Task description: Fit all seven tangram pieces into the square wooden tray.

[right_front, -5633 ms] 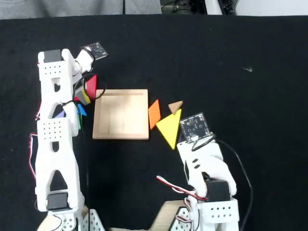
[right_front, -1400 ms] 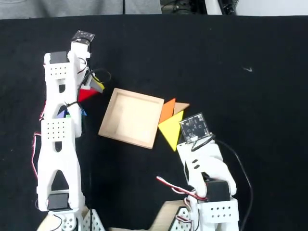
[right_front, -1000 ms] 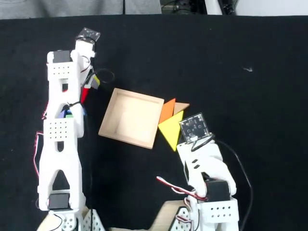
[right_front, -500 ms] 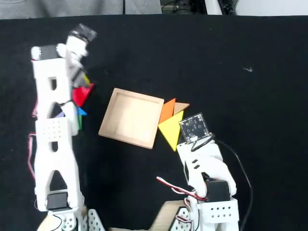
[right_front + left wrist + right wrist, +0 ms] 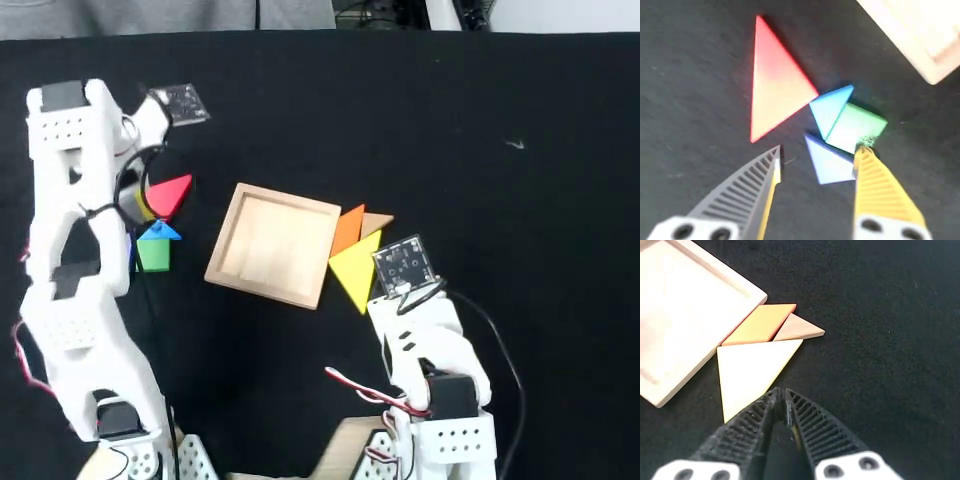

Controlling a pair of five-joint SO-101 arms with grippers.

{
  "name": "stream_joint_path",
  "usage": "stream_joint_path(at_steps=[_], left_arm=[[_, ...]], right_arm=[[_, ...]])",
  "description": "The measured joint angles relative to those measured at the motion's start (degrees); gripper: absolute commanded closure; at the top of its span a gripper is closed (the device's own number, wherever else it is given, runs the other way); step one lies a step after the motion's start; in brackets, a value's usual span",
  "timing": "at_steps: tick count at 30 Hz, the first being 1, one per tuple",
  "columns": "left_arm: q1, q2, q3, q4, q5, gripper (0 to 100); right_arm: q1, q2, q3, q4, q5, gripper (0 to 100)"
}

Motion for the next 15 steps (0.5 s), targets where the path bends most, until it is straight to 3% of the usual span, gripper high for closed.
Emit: stream_joint_path(at_steps=[9, 15], left_arm=[[0.2, -0.9, 15.4, -18.2, -0.4, 76], [0.5, -0.3, 15.5, -22.4, 2.5, 77]], right_arm=[[0.0, 0.0, 0.0, 0.0, 0.0, 98.6], [0.0, 0.0, 0.0, 0.0, 0.0, 98.6]])
